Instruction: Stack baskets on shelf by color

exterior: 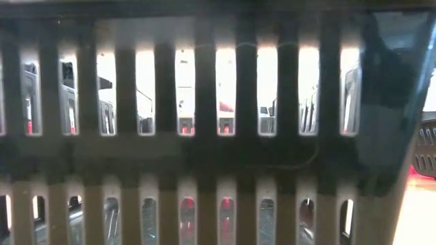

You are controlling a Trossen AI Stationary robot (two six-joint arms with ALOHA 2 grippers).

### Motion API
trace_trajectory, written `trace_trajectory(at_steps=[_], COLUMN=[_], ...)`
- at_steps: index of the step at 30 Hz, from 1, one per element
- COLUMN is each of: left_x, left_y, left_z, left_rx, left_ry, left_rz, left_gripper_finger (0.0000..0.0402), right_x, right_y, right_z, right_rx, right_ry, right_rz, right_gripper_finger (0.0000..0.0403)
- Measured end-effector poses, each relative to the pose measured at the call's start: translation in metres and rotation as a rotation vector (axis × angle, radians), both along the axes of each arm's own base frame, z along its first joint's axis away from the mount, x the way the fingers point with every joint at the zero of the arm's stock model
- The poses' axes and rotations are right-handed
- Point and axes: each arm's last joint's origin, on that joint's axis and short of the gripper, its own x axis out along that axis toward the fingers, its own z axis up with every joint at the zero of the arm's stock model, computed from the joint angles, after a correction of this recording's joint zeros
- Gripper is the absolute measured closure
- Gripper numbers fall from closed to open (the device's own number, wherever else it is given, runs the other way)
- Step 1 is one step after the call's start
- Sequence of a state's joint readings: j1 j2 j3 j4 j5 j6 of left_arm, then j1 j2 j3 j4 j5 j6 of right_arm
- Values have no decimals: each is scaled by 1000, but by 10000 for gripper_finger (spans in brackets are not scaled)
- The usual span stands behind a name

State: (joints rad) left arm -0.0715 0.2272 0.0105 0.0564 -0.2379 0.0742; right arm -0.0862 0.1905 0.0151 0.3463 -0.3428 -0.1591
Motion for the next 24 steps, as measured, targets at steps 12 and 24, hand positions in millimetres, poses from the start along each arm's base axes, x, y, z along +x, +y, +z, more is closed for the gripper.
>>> trace_trajectory(at_steps=[12, 24], left_x=[0, 1], left_y=[1, 3], left_z=[1, 11], left_rx=[31, 73], left_ry=[-10, -97], left_rz=[37, 87], left_gripper_finger=[295, 295], right_x=[1, 19], right_y=[-7, -23], right_z=[14, 5], right_rx=[499, 489], right_ry=[-87, 355], right_rz=[-148, -628], right_gripper_finger=[330, 318])
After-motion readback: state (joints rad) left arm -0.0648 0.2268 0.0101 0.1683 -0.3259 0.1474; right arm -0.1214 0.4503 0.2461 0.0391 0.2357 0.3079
